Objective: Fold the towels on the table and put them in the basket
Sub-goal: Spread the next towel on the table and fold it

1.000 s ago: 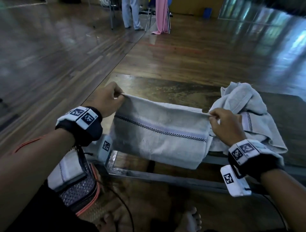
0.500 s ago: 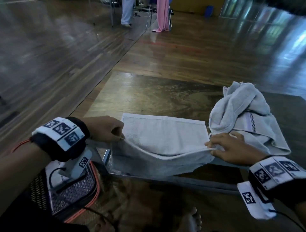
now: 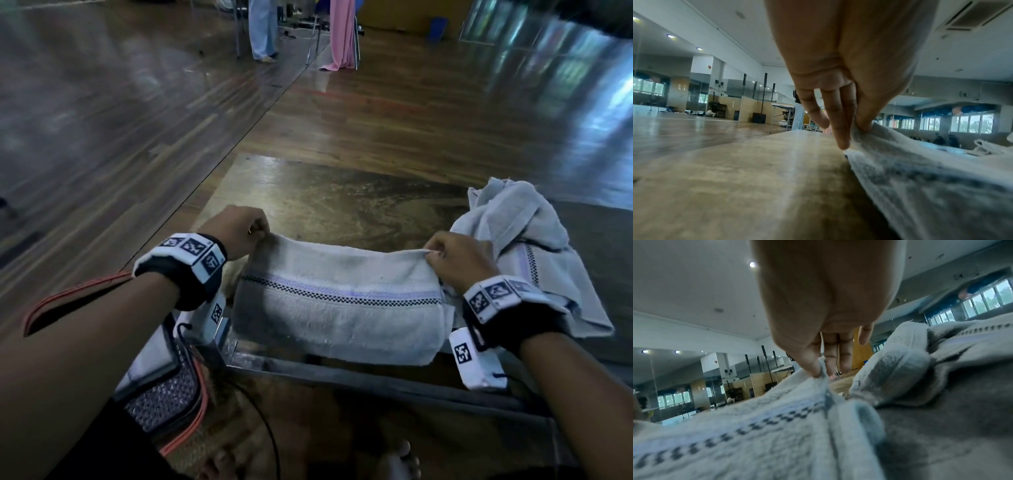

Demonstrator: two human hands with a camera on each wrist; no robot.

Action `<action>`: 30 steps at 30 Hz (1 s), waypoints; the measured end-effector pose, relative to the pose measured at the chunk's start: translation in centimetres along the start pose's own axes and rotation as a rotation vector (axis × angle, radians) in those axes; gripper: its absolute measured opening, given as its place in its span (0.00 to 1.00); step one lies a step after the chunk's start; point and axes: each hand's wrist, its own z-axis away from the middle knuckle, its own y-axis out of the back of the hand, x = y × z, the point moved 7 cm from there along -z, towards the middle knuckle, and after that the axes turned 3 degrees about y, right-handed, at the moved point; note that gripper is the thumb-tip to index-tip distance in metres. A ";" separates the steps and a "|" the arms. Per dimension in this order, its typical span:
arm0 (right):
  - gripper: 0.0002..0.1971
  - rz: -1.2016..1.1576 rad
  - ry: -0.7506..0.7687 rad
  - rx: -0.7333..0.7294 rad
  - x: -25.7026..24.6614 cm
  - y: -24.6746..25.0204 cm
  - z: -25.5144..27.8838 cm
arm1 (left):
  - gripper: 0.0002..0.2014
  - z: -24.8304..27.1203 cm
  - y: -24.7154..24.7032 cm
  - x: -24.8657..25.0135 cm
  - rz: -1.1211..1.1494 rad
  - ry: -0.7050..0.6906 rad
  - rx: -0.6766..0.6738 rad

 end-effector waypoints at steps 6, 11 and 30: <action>0.06 0.172 0.015 -0.143 -0.2 -3.0 -0.8 | 0.03 0.1 -2.9 0.1 -0.167 0.031 -0.185; 0.06 0.243 0.025 -0.152 -0.3 -2.9 -0.9 | 0.03 0.3 -2.6 0.4 -0.162 -0.022 -0.163; 0.06 0.086 0.083 -0.137 0.0 -2.8 0.3 | 0.06 1.3 -2.2 1.4 -0.103 -0.092 -0.235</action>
